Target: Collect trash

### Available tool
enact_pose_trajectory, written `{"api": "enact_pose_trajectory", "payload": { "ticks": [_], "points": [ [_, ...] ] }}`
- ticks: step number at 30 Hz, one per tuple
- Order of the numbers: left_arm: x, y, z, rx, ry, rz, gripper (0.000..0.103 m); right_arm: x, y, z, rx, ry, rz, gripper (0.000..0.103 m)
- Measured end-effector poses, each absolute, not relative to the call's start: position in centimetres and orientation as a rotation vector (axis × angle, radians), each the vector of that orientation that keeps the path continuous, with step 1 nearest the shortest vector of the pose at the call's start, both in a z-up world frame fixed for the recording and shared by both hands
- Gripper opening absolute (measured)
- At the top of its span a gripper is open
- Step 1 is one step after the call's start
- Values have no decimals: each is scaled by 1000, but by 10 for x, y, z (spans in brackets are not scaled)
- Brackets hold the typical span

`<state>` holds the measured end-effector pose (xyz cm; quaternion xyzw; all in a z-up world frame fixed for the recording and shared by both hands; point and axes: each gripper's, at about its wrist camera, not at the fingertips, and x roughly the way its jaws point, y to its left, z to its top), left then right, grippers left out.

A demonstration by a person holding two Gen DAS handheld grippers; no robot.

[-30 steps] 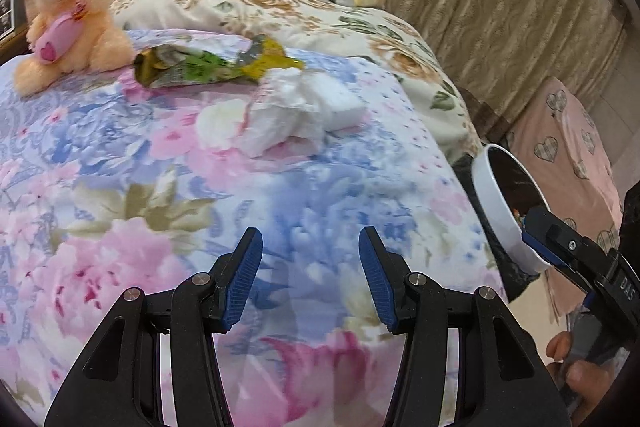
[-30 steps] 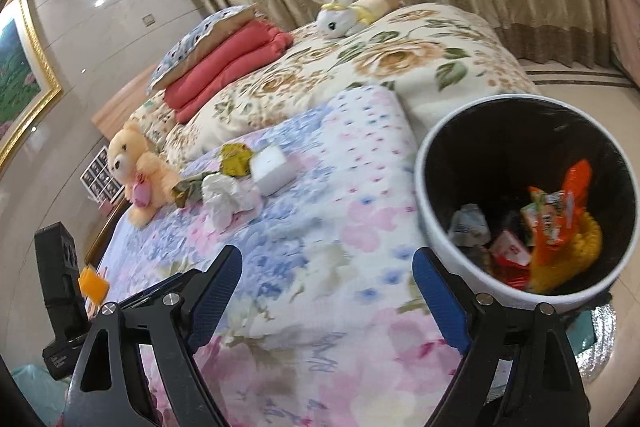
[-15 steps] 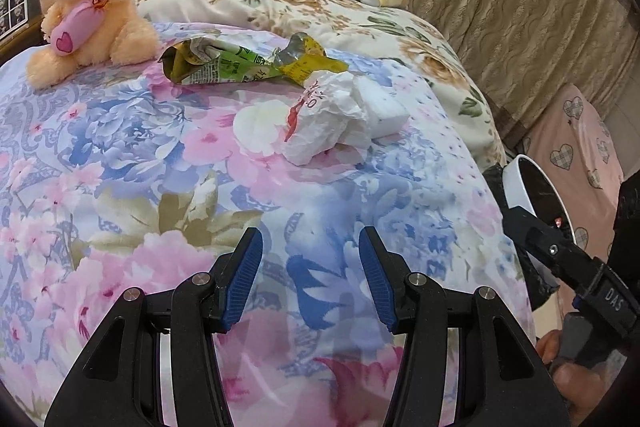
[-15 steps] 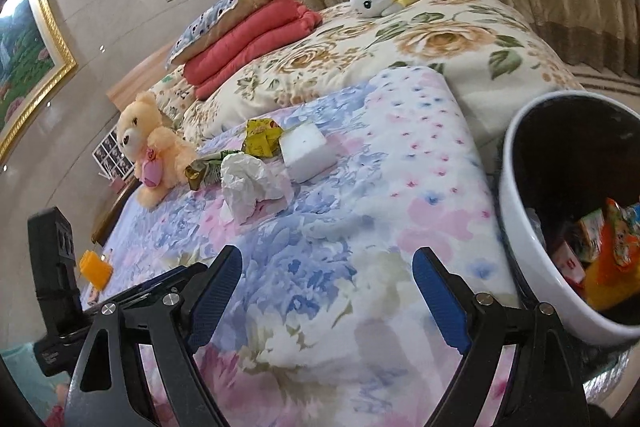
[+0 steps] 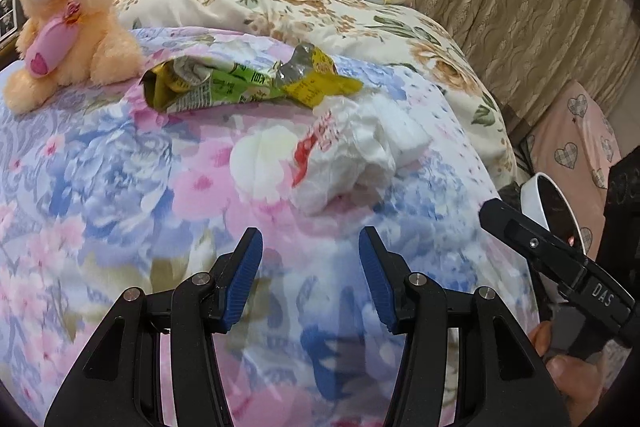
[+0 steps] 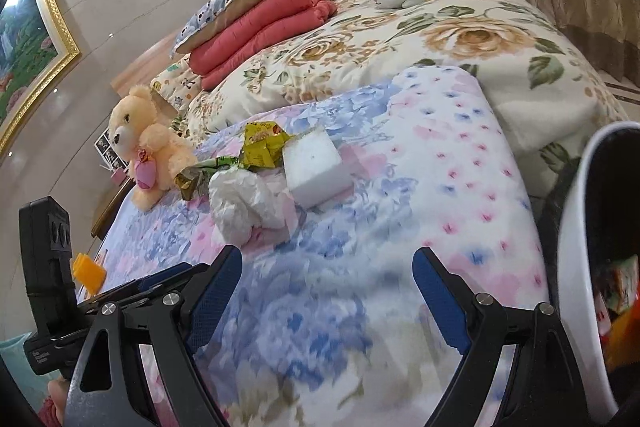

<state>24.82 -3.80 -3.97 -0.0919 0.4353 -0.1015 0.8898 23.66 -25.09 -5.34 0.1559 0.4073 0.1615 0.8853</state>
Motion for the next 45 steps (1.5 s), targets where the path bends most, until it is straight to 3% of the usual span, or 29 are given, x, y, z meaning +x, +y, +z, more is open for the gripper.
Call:
{"api": "enact_pose_trajectory", "payload": {
  "ticks": [15,18,20,21,23,28,45],
  "points": [
    [287,-40,-43,-144,900,-238,51,301,-221,-65,227,892,399,84],
    [290,-43,-45,-141,899,-253,50,313,-214,-73,212,924,406,73],
    [292,-46,-45,-139,897,-270,46,318,-212,-77,210,940,408,52],
    [293,-48,-45,-134,893,-279,41,319,-211,-79,202,944,402,51],
    [294,-52,-45,-130,898,-304,25,317,-210,-78,194,934,403,50],
    [289,-60,-41,-104,880,-320,18,308,-216,-75,211,929,402,48],
    [225,-63,-30,-150,867,-316,17,214,-254,-49,319,855,358,48]
  ]
}}
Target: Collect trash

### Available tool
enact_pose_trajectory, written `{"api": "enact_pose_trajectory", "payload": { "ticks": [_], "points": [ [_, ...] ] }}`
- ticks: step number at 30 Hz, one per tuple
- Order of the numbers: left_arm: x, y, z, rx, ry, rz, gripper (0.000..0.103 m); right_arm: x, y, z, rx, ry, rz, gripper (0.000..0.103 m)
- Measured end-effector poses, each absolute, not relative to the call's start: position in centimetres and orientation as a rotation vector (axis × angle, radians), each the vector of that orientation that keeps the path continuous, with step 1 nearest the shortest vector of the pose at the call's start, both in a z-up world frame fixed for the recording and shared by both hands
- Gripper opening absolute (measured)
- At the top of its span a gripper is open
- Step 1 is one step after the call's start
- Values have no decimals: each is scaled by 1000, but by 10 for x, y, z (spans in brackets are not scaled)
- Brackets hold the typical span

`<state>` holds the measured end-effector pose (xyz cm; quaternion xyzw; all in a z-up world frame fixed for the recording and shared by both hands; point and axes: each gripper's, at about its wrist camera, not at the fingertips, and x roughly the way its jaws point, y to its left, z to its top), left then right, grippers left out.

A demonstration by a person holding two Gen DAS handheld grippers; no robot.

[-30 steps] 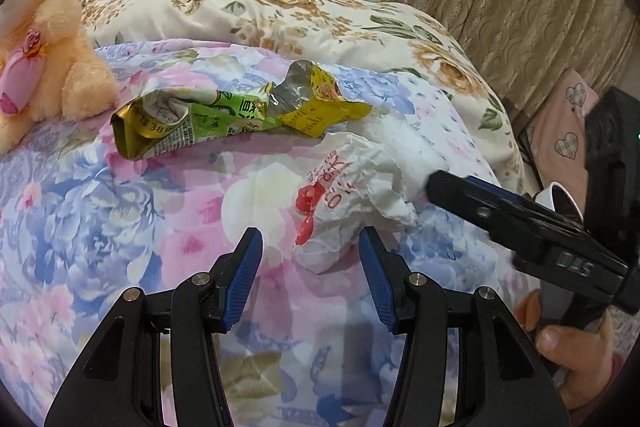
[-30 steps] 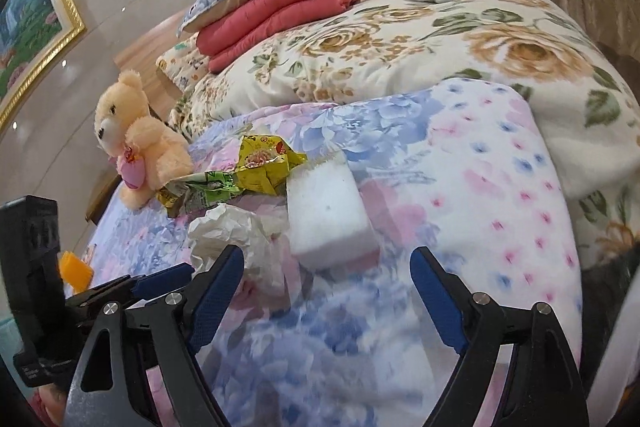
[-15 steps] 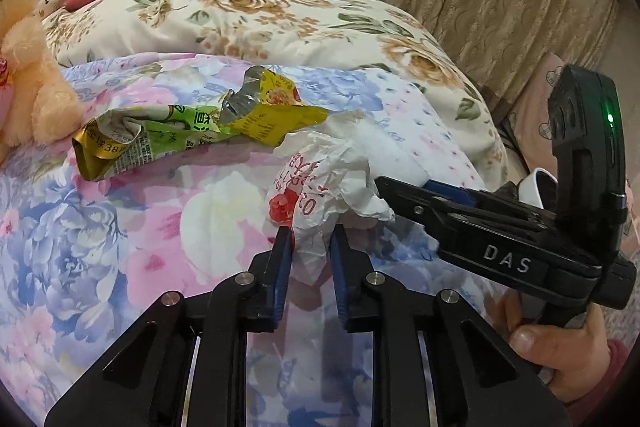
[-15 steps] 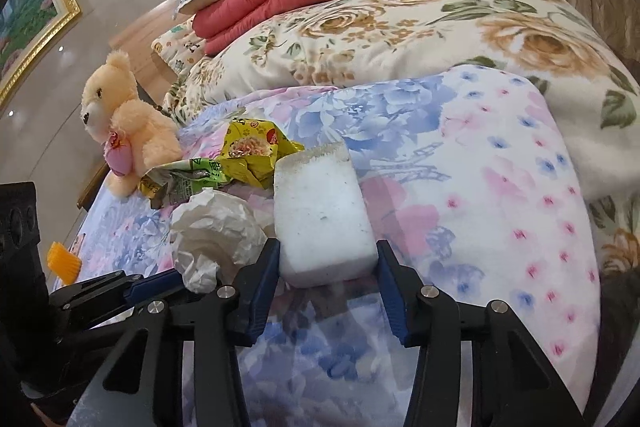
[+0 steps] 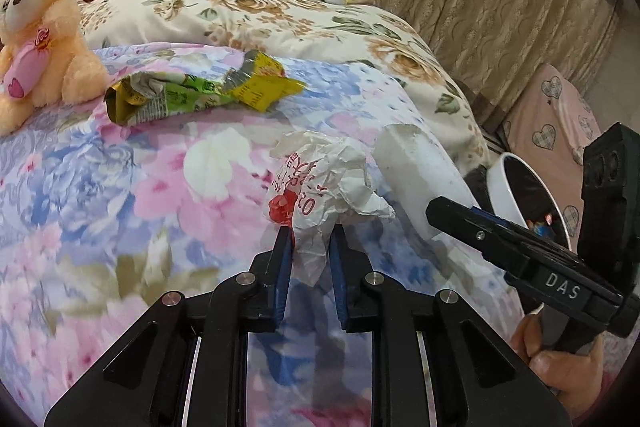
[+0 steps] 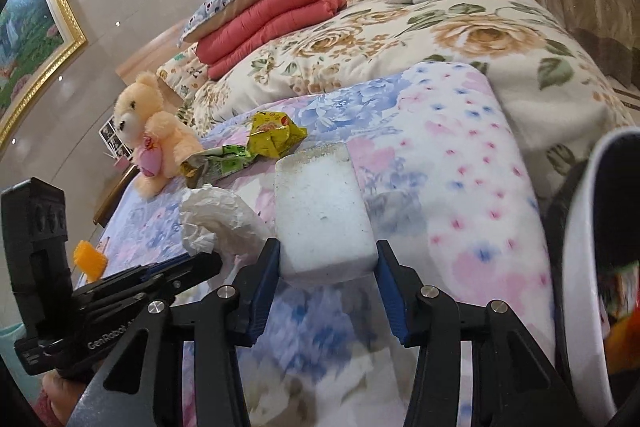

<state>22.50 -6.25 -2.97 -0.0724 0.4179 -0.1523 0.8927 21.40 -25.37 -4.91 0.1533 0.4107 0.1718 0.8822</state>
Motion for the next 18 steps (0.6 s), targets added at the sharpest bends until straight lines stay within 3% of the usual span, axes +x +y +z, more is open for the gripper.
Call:
{"api": "enact_pose_trajectory", "payload": {
  "ticks": [18],
  "points": [
    [183,-96,-16,-110,852,-379,17,162,-284,-41,389,825,305,48]
  ]
}}
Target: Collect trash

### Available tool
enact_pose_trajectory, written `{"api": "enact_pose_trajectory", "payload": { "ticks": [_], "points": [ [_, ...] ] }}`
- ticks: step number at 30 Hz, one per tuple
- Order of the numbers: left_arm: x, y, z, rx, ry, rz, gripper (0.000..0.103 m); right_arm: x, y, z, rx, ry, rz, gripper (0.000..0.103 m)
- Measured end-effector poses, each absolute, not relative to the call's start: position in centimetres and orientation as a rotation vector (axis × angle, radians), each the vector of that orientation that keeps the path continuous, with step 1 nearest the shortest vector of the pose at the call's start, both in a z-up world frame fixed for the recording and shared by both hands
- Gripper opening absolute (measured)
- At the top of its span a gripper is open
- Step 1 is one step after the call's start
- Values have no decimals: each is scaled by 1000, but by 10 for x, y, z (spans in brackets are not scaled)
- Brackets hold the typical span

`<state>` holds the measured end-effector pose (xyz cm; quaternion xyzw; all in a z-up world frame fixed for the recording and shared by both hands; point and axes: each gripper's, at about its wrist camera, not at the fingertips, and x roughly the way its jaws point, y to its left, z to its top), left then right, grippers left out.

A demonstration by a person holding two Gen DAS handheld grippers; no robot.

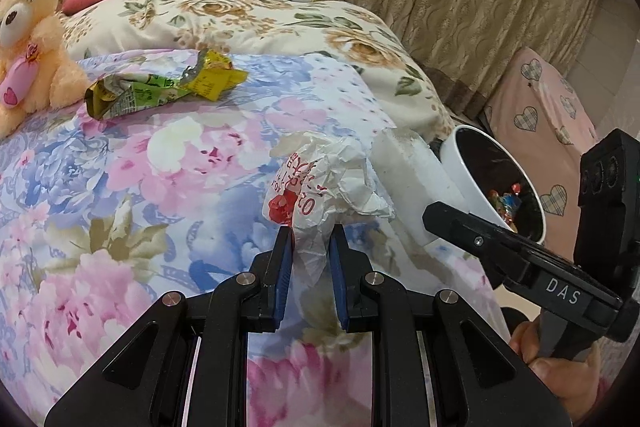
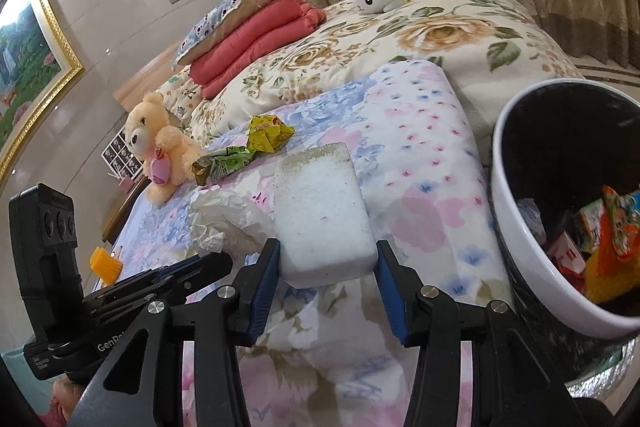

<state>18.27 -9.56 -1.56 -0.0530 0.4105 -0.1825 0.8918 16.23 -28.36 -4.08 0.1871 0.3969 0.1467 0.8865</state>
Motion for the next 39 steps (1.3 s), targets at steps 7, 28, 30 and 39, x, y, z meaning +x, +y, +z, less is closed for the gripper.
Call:
{"api": "enact_pose_trajectory", "payload": {
  "ticks": [7,28,30,39],
  "points": [
    [174,-104,-13,-97,851,-393,17,149,-291,-36,396,811,297,48],
    [155,-131,-1,-53,832,-442,17,123,-315,-24,413,768,264,48],
    [154,-134,-1,-49,833,-445,17,119,-317,-22,414,765,260,48],
    [147,-150,1,-31,831,-474,17,107,-332,-15,411,748,234,48]
  ]
}}
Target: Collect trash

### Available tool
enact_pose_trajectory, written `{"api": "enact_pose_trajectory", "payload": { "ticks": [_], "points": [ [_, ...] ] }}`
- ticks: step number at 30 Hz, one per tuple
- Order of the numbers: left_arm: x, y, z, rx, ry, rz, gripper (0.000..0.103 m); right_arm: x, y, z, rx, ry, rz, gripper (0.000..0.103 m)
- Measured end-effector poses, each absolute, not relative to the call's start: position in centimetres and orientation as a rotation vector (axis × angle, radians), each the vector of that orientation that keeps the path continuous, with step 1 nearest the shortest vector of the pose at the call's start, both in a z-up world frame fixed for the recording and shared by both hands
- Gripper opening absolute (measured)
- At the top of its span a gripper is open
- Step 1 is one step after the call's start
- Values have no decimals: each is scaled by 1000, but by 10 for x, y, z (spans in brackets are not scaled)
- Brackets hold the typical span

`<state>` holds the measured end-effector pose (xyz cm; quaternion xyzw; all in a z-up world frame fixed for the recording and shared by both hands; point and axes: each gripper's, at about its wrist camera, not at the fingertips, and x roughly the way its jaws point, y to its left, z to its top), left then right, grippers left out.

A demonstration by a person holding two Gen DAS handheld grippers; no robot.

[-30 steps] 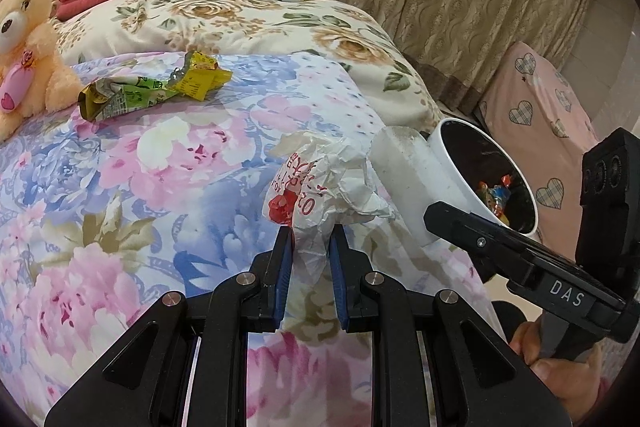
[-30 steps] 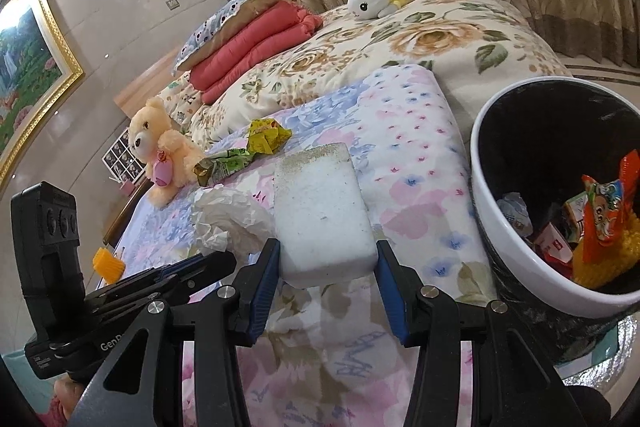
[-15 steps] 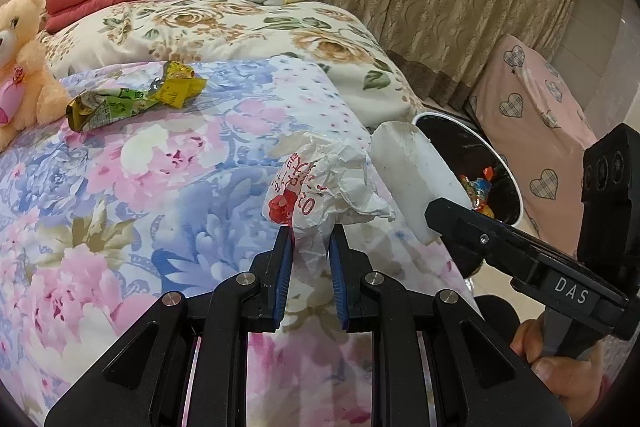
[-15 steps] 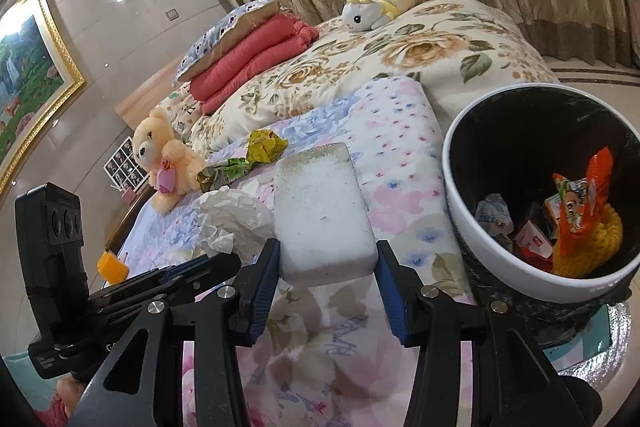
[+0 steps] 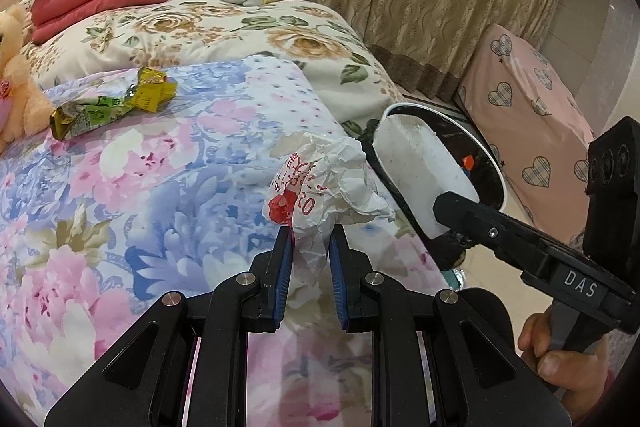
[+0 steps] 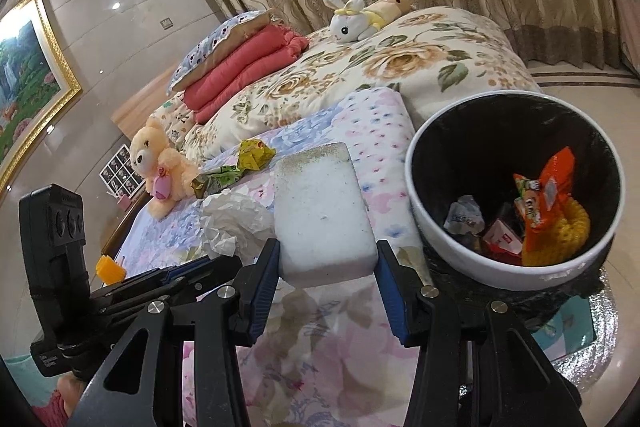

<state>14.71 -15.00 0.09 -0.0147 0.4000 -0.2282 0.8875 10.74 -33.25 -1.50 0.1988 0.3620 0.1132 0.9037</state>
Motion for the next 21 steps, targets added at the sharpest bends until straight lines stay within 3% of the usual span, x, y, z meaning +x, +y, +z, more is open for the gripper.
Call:
{"api": "enact_pose_trajectory", "payload": {
  "ticks": [21],
  "points": [
    [144,-194,2,-6,845,-560,17,86,-392,-12,445,716,117,48]
  ]
}}
